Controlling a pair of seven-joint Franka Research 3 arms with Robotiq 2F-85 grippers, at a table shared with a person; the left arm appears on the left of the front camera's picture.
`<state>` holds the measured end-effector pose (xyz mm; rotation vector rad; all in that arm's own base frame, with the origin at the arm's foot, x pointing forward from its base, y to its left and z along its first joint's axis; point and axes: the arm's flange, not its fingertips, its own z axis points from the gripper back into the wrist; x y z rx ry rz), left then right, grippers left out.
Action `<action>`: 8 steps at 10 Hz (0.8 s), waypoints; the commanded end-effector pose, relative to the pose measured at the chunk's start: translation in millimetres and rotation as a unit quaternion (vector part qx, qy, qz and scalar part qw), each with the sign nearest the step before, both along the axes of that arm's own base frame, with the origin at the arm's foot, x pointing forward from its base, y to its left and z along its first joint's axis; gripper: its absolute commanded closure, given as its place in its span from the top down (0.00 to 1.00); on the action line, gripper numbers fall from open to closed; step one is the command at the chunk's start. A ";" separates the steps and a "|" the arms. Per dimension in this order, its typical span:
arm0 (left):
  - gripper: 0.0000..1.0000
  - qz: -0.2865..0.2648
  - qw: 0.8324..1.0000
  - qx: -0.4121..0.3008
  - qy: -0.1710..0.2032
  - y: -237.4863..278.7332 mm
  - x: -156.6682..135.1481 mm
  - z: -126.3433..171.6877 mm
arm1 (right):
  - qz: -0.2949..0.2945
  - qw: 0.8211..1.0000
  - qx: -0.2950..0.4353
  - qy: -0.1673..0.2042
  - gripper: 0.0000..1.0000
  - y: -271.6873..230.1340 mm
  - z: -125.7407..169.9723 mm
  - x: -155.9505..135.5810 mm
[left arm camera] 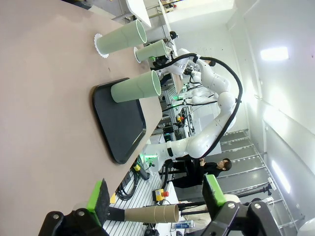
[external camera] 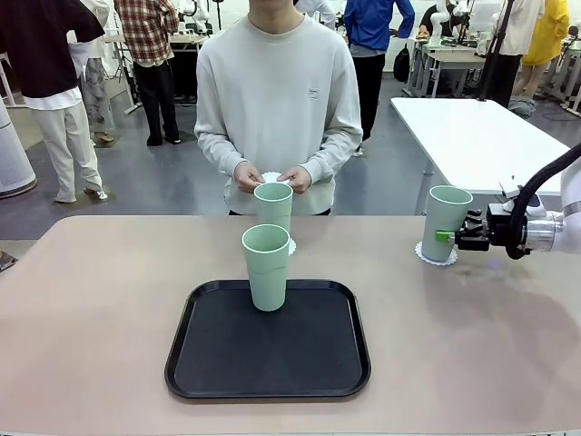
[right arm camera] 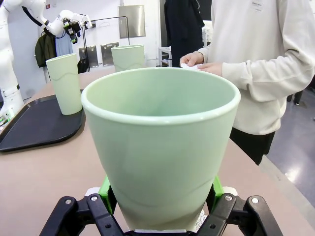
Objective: Place coasters on the table and set cups on them.
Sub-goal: Take one Reusable plastic cup from the Flat Tray and place it on a coaster set by the human.
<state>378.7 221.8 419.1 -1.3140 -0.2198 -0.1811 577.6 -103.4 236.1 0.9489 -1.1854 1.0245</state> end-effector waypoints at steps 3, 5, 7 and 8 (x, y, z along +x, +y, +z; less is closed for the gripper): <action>1.00 -0.001 1.000 0.000 -0.002 0.2 -1.7 2.2 | 0.004 1.000 0.008 -0.011 0.94 -1.0 0.4 7.5; 1.00 -0.001 1.000 0.000 -0.002 0.2 -1.7 2.2 | 0.004 1.000 0.000 -0.017 1.00 -1.3 -0.6 8.3; 1.00 -0.001 1.000 0.000 -0.002 0.2 -1.7 2.2 | 0.004 1.000 -0.002 -0.015 1.00 -1.1 -1.9 8.5; 1.00 -0.001 1.000 0.000 -0.002 0.2 -1.7 2.2 | 0.005 1.000 -0.003 -0.013 1.00 -1.1 -2.3 7.5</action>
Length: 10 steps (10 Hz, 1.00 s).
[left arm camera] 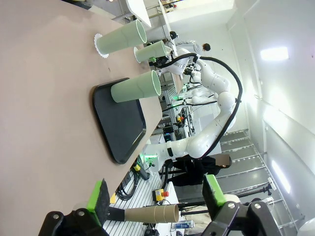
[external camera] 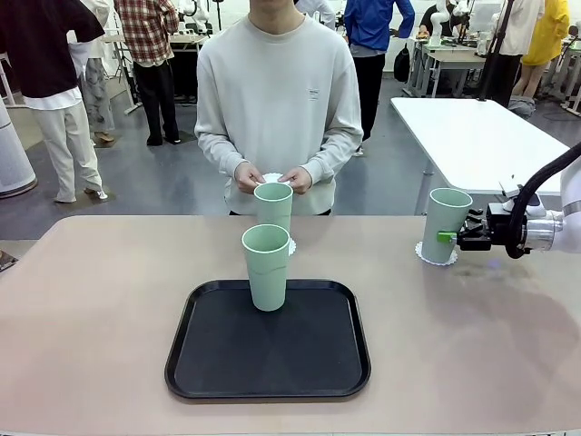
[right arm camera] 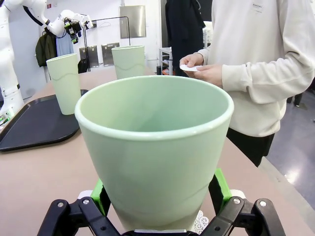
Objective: Place coasters on the table and set cups on them.
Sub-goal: Take one Reusable plastic cup from the Flat Tray and place it on a coaster set by the human.
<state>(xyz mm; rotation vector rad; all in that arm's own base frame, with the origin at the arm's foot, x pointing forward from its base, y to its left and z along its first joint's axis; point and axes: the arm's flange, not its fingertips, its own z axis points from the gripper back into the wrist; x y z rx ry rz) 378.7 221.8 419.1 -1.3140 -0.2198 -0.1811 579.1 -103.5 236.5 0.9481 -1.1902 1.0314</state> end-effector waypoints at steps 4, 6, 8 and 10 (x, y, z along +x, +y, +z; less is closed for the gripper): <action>1.00 -0.001 1.000 0.000 -0.002 0.2 -1.7 2.2 | 0.001 1.000 -0.022 0.003 1.00 -6.9 -1.9 4.6; 1.00 -0.001 1.000 0.000 -0.002 0.2 -1.7 2.2 | -0.002 0.999 -0.033 0.014 1.00 -12.7 -6.0 4.8; 1.00 -0.001 1.000 0.000 -0.002 0.2 -1.7 2.2 | -0.006 0.999 -0.034 0.019 1.00 -15.4 -6.9 4.2; 1.00 -0.001 1.000 0.000 -0.002 0.2 -1.7 2.2 | -0.006 0.999 -0.030 0.027 1.00 -18.8 -8.7 2.6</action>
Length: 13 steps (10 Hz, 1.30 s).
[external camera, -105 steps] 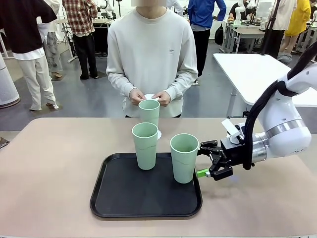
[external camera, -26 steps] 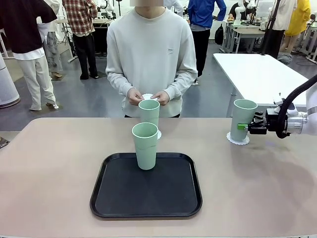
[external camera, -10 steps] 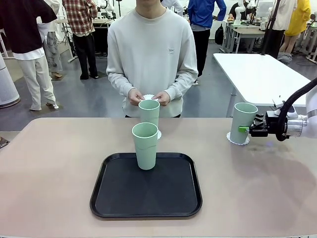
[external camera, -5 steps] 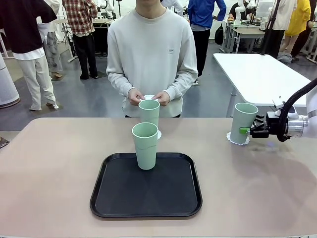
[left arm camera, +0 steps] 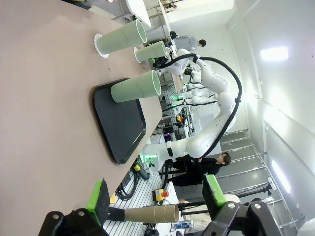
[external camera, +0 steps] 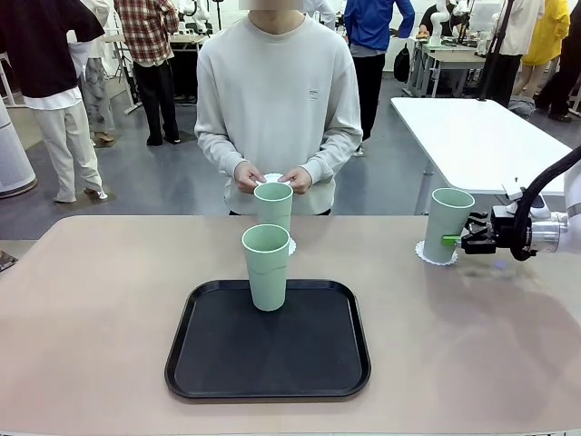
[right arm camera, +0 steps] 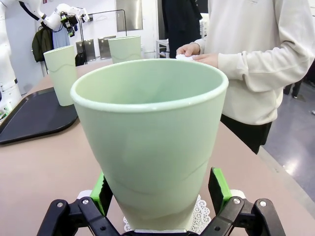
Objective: Place coasters on the table and set cups on them.
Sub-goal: Take one Reusable plastic cup from the Flat Tray and place it on a coaster set by the human.
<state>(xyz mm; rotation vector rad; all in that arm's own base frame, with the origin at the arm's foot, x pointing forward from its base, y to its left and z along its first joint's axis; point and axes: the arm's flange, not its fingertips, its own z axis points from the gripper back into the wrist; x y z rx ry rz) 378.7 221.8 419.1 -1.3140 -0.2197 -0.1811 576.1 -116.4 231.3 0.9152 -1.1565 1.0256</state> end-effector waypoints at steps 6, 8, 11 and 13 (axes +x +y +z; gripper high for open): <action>1.00 -0.001 1.000 0.000 -0.002 0.2 -1.7 2.2 | 0.001 0.999 -0.019 0.034 1.00 -18.5 -10.3 -8.3; 1.00 -0.001 1.000 0.000 -0.002 0.2 -1.7 2.2 | -0.008 0.999 -0.030 0.034 1.00 -32.1 0.2 -21.2; 1.00 -0.001 1.000 0.000 -0.002 0.2 -1.7 2.2 | -0.037 0.997 -0.052 0.038 1.00 -56.7 9.7 -35.7; 1.00 -0.001 1.000 0.000 -0.002 0.2 -1.7 2.2 | -0.063 0.993 -0.082 0.052 1.00 -62.2 31.2 -50.1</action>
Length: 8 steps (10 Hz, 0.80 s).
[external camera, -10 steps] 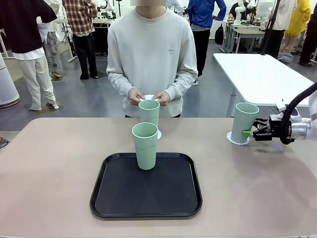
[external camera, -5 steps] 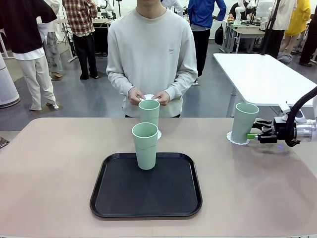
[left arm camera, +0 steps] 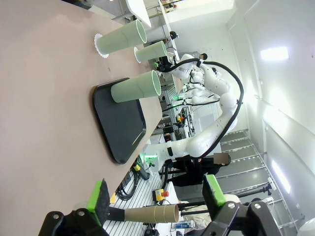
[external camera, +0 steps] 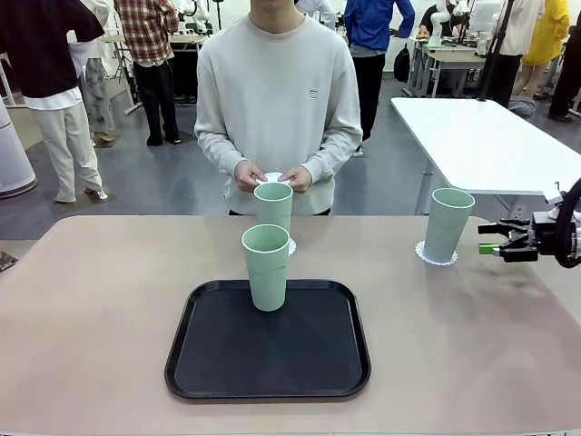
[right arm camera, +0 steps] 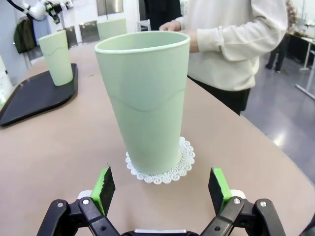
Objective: Place coasters on the table and set cups on them.
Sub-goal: Take one Reusable plastic cup from the Flat Tray and place it on a coaster set by the human.
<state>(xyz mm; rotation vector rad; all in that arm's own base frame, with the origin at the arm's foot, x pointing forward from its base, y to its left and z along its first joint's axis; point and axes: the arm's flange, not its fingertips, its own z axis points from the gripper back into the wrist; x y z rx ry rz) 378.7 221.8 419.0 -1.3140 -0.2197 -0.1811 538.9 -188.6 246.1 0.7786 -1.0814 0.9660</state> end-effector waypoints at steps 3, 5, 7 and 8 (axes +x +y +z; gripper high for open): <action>1.00 -0.001 1.000 0.000 -0.002 0.2 -1.7 2.2 | -0.126 0.981 -0.094 0.112 1.00 37.8 99.8 -35.8; 1.00 -0.001 1.000 0.000 -0.002 0.2 -1.7 2.2 | -0.183 0.957 -0.166 0.155 1.00 66.9 160.1 -42.1; 1.00 -0.001 1.000 0.000 -0.002 0.2 -1.7 2.2 | -0.179 0.946 -0.208 0.172 1.00 91.5 204.3 -46.9; 1.00 -0.001 1.000 0.000 -0.002 0.2 -1.7 2.2 | -0.178 0.941 -0.223 0.184 1.00 100.4 226.1 -50.9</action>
